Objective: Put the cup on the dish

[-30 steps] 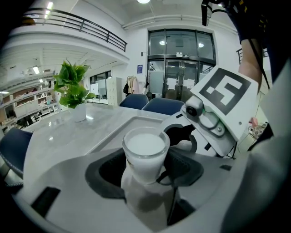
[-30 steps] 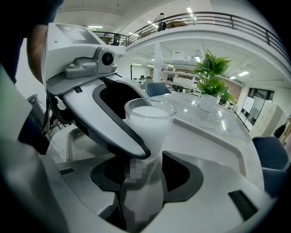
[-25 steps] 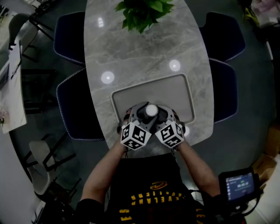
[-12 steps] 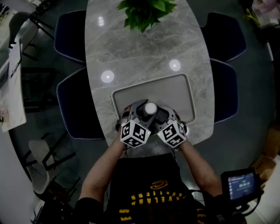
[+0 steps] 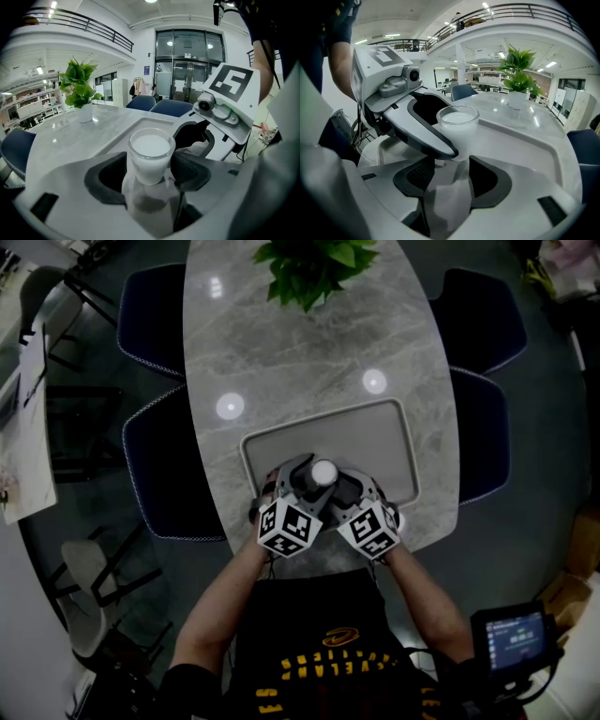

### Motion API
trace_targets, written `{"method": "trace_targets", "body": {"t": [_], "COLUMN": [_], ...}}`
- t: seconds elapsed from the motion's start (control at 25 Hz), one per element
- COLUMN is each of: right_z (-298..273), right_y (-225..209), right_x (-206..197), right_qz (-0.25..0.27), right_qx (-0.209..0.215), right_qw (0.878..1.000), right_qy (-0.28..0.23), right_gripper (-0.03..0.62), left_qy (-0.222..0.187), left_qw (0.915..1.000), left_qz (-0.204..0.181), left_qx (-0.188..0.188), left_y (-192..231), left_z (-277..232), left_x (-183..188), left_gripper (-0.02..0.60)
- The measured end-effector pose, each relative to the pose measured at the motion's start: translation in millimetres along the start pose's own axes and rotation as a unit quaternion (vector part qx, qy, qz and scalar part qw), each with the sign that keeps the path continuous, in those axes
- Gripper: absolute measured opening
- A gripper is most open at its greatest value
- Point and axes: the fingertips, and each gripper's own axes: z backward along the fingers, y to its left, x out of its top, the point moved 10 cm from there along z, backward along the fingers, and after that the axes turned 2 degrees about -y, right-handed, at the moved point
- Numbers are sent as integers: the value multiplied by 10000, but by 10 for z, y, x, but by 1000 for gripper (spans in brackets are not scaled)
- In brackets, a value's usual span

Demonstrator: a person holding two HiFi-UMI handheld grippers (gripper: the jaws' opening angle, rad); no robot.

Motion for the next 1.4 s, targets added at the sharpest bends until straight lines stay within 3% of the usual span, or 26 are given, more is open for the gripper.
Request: {"method": "trace_targets", "body": {"t": [0.24, 0.44, 0.64, 0.68, 0.72, 0.76, 0.84, 0.96, 1.16, 1.4], "right_z": [110, 285, 456, 498, 541, 580, 652, 736, 815, 1010], "right_y": [11, -26, -4, -2, -5, -12, -24, 20, 76, 331], "right_x": [46, 91, 62, 51, 40, 31, 32, 59, 234, 531], "right_qz": [-241, -608, -1163, -1245, -1315, -1383, -1502, -1658, -1633, -1280], "right_qx": [-192, -464, -583, -659, -751, -835, -949, -921, -832, -1100], "right_qw": [9992, 9944, 9863, 9844, 9823, 9802, 9766, 9719, 9680, 9667], "right_qy": [-242, -733, -1013, -1058, -1104, -1145, -1216, -1395, -1716, -1925], "right_gripper": [216, 216, 213, 129, 49, 21, 6, 6, 6, 6], "left_qy": [-104, -164, -340, -386, -442, -503, -618, -759, -919, -1206], "left_qw": [9997, 9984, 9963, 9959, 9954, 9947, 9933, 9914, 9906, 9885], "left_qz": [188, 496, 787, 820, 855, 892, 966, 1037, 1011, 915], "left_qx": [147, 216, 51, 38, 39, 58, 143, 264, 87, -40], "left_y": [25, 28, -8, -12, -19, -26, -42, -89, -192, -334], "left_z": [217, 413, 639, 687, 728, 764, 836, 961, 1018, 1269], "left_x": [-57, -136, -145, -133, -127, -122, -102, -48, 80, 298], "left_gripper": [281, 281, 279, 278, 256, 242, 174, 0, 0, 0]}}
